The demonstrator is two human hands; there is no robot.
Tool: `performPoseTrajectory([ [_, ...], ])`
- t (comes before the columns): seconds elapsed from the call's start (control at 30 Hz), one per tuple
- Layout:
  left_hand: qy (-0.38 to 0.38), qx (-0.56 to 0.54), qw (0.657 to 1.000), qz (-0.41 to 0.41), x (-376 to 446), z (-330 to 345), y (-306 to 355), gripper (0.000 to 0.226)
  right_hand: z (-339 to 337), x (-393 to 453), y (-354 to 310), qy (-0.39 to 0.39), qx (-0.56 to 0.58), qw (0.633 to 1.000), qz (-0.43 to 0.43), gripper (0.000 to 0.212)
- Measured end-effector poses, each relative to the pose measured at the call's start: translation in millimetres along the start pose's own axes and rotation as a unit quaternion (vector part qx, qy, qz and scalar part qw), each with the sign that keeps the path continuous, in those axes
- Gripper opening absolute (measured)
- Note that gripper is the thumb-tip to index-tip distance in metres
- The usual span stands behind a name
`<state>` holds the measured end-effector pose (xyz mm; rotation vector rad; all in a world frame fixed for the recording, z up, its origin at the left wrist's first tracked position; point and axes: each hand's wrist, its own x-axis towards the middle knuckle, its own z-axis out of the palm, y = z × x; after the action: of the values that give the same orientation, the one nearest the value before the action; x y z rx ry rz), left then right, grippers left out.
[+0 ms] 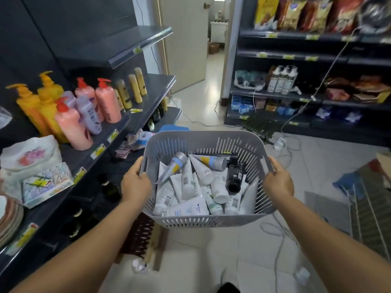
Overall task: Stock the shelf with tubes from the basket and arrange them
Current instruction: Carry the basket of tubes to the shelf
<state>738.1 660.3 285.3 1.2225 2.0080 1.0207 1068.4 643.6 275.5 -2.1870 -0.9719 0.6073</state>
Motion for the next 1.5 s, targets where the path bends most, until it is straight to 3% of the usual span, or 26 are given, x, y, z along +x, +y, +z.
performPoseTrajectory([
  [0.43, 0.053, -0.029, 0.997, -0.054, 170, 134, 79, 0.053, 74, 267, -94, -0.070, -0.055, 0.993, -0.074, 0.052],
  [0.97, 0.138, 0.020, 0.981, -0.134, 392, 193, 86, 0.051, 255, 462, -247, -0.169, -0.049, 0.982, -0.072, 0.063],
  [1.23, 0.209, 0.000, 0.952, -0.225, 453, 223, 71, 0.051, 348, 529, -308, -0.237, -0.106, 0.958, -0.126, 0.059],
  [1.5, 0.286, 0.037, 0.896, -0.338, 484, 274, 55, 0.049, 448, 593, -345, -0.366, -0.145, 0.895, -0.207, 0.054],
])
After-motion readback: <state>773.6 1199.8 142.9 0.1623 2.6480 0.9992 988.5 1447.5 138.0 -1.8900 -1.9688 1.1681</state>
